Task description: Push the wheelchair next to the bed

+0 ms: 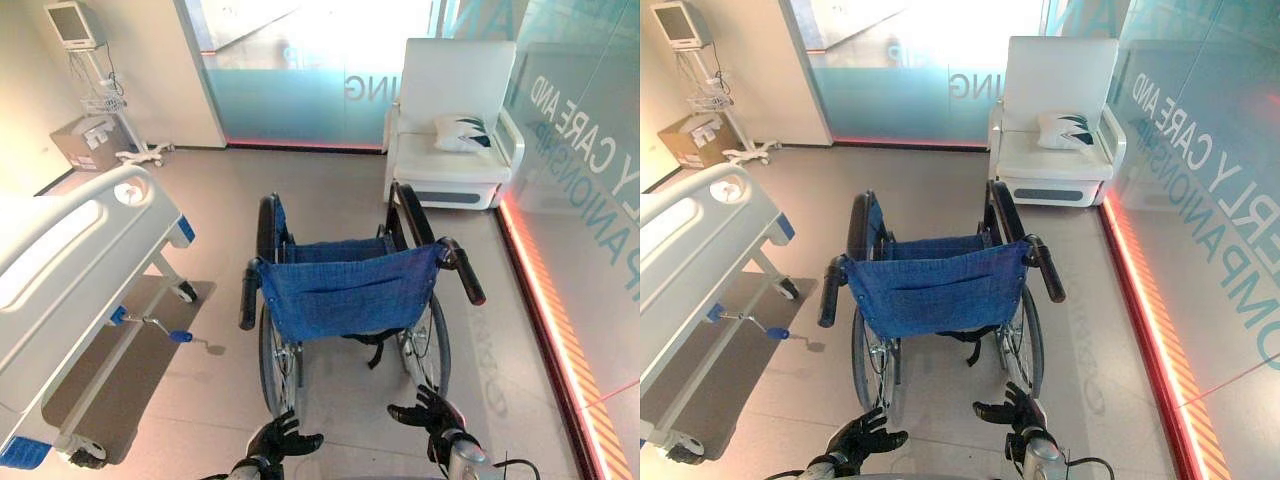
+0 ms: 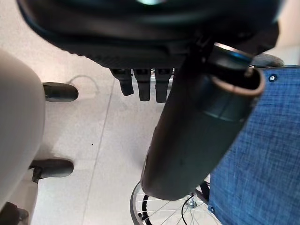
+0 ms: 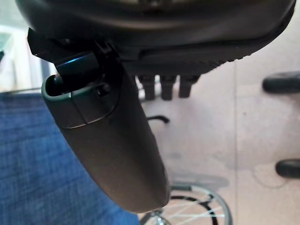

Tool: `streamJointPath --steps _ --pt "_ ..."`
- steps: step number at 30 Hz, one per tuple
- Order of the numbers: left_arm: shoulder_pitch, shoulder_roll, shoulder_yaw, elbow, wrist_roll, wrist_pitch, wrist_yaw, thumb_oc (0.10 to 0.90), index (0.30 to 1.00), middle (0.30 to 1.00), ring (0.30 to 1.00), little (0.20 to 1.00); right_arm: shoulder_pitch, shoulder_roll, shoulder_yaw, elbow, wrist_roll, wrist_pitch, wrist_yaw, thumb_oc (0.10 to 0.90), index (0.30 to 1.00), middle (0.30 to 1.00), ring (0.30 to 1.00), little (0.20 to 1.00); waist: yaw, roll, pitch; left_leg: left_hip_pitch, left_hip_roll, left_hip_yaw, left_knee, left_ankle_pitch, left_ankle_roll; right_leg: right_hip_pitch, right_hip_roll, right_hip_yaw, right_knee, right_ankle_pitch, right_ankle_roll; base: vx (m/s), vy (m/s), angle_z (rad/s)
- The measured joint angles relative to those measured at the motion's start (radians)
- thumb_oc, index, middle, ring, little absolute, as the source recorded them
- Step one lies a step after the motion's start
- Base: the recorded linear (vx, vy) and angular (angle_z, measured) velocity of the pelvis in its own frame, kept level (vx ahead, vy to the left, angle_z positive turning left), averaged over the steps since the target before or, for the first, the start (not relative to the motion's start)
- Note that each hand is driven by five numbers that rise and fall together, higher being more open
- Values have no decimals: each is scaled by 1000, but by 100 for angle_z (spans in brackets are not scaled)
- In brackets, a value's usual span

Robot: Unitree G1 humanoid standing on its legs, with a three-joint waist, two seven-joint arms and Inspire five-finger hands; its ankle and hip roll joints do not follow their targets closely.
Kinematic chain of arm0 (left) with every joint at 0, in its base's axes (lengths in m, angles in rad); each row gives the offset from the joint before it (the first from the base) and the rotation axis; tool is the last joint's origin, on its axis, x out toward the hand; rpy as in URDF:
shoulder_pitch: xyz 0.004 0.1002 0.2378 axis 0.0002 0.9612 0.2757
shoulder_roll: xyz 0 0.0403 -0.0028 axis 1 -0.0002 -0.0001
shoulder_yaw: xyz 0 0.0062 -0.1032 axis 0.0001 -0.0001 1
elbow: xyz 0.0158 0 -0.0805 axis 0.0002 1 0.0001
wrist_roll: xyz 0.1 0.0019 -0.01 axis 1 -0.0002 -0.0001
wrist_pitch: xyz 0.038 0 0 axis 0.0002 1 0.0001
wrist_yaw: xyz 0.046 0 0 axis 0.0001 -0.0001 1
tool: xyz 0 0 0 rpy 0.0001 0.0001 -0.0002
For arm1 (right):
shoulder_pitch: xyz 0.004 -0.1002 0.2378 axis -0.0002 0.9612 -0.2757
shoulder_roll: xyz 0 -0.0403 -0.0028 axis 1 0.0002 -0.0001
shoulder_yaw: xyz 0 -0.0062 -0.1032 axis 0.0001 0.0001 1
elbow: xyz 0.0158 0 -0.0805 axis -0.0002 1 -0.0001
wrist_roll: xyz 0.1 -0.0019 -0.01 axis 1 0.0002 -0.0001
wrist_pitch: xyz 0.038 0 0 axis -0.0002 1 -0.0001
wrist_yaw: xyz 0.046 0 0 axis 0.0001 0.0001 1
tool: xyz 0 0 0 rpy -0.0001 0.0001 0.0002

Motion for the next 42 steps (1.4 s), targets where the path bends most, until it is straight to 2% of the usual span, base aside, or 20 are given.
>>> streamJointPath --steps 10,17,21,25,28,32,35,42 --pt "27 -20 10 7 -27 -39 15 800 900 900 900 900 15 2 -1 24 3 -19 10 800 900 900 900 900 -2 8 -23 -3 1 -3 0 0 0 0 1 -2 0 -1 -1 0 0 0" --pt "27 -20 17 25 -29 -45 41 800 900 900 900 900 16 -5 -3 28 13 -28 18 800 900 900 900 900 -3 1 -35 -4 2 -3 0 -1 1 -2 2 -2 0 -2 -2 0 0 0" --pt "31 -20 108 -59 -89 -50 106 800 900 900 900 900 26 -23 -48 -53 90 -16 15 800 900 900 900 900 -2 -4 -34 -7 2 -9 0 0 1 -2 2 -4 0 -2 -3 -1 -3 1" --pt "34 -5 187 -231 -126 -115 200 800 900 900 900 900 43 -53 -126 -187 91 -21 -10 800 900 900 900 900 4 -7 -31 -5 1 -15 0 3 -4 -1 2 -8 0 -1 -2 -11 -12 3" --pt "18 37 242 -361 -124 -162 263 800 900 900 900 900 41 -110 -200 -272 89 -29 -24 800 900 900 900 900 16 -7 -30 -2 1 -17 0 4 -4 1 3 -10 0 -1 -2 -1 -1 1" --pt "-30 98 344 -413 -122 -201 349 800 900 900 900 900 4 -208 -276 -322 89 -31 -55 800 900 900 900 900 21 -8 -24 -1 1 -18 0 4 -5 2 4 -12 0 -2 -2 16 6 1" --pt "-64 159 394 -469 -103 -208 428 800 900 900 900 900 -32 -255 -332 -391 90 -37 -108 800 900 900 900 900 21 -9 1 4 1 -21 0 5 -6 8 4 -15 0 -1 -2 23 20 3" --pt "-145 236 408 -600 18 -210 533 800 900 900 900 900 -135 -274 -352 -554 78 -64 -234 800 900 900 900 900 24 -6 7 5 0 -24 0 5 -6 10 5 -17 0 -2 -2 3 4 0"
